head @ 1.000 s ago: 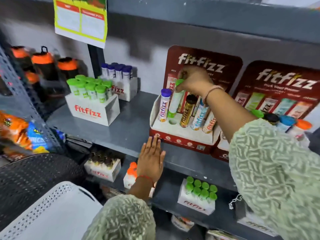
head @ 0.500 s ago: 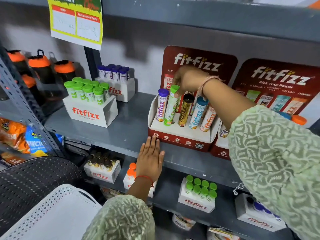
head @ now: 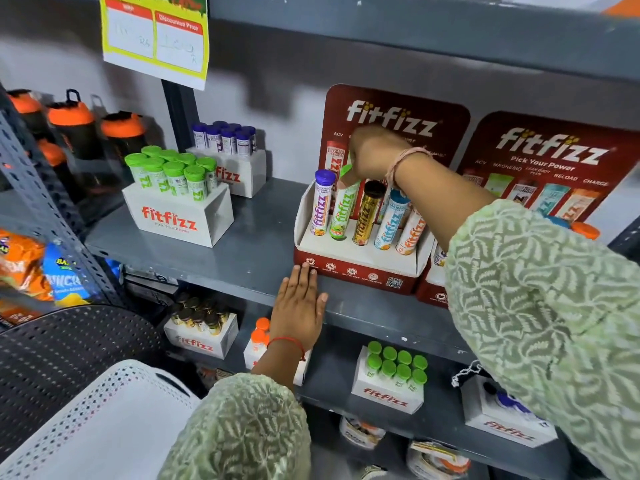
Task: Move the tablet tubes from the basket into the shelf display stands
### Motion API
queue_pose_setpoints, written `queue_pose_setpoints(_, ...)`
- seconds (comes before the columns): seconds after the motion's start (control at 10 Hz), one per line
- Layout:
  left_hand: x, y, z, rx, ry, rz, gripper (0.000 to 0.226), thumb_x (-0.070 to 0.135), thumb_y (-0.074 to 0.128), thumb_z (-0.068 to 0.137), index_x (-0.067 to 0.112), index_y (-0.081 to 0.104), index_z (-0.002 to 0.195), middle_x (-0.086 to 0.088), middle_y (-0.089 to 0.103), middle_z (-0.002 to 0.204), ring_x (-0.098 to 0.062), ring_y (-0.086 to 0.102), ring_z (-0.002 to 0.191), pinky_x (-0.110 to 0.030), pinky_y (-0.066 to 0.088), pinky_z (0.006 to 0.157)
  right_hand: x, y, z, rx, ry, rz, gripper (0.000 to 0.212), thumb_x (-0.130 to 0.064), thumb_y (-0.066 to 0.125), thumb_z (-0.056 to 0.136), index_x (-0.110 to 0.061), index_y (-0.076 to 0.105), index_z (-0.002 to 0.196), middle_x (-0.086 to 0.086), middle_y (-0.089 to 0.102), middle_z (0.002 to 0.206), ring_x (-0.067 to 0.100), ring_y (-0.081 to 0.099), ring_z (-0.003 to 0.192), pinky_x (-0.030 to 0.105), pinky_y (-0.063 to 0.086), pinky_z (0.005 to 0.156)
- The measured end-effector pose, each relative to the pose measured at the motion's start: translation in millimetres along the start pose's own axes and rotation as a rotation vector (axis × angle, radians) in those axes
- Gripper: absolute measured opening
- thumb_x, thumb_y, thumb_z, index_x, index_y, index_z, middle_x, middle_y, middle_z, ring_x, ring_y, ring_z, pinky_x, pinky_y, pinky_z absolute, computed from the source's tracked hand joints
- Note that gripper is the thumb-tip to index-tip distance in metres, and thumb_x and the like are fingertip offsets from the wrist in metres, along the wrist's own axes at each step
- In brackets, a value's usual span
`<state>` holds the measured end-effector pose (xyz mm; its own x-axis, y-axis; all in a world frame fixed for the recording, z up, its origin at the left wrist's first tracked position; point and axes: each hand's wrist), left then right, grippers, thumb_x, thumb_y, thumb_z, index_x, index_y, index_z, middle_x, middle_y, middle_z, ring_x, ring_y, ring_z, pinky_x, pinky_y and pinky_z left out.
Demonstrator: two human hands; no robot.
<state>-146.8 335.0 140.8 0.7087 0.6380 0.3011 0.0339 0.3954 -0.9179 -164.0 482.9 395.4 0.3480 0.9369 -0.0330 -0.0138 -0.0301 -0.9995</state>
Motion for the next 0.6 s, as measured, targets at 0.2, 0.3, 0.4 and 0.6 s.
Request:
queue_pose_setpoints(0.2,-0.7,-2.6,0.2,-0.033,0.012,0.014,0.053,0.034,0.016,0.099,0.009,-0.001,0.141,-0.01,0.003,0.155,-0.022,-0.006,0.141,-0.032,-0.009,0.112,2.0,5.9,-2.8,-0.044,0.078,-0.056,0.053,-0.036,0.077,0.07,0.002,0.06,0.101,0.011,0.053,0.088,0.028,0.055,0.083,0.029,0.041,0.069)
queue_pose_setpoints(0.3,-1.0,-2.4,0.6,-0.043,0.013,0.017,0.053,0.034,0.016,0.099,0.008,0.0,0.141,-0.011,0.002,0.155,-0.022,-0.006,0.141,-0.032,-0.01,0.111,2.5,19.3,-4.2,-0.006,0.055,-0.071,0.044,-0.043,0.074,0.07,-0.004,0.061,0.086,0.014,0.064,0.094,0.029,0.057,0.084,0.032,0.041,0.071)
queue_pose_setpoints(0.4,-1.1,-4.1,2.4,-0.069,0.009,0.002,0.053,0.035,0.016,0.099,0.007,0.0,0.142,-0.011,0.001,0.155,-0.022,-0.007,0.141,-0.033,-0.01,0.111,1.6,18.3,-8.0,0.027,0.056,-0.107,0.056,-0.052,0.071,0.069,-0.008,0.062,0.102,0.013,0.065,0.114,0.033,0.056,0.108,0.04,0.041,0.091)
queue_pose_setpoints(0.6,-4.0,-5.0,-3.6,-0.002,0.037,-0.15,0.051,0.032,0.02,0.099,0.011,-0.002,0.141,-0.009,0.0,0.155,-0.017,-0.012,0.139,-0.031,-0.011,0.111,10.9,12.5,-72.4,0.515,0.029,0.416,0.037,-0.036,0.07,0.076,-0.018,0.067,0.108,0.007,0.062,0.115,0.014,0.057,0.105,0.018,0.042,0.091)
Point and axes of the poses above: each hand's wrist, its own z-axis towards the middle knuckle, its own y-axis out of the palm, x = y × z
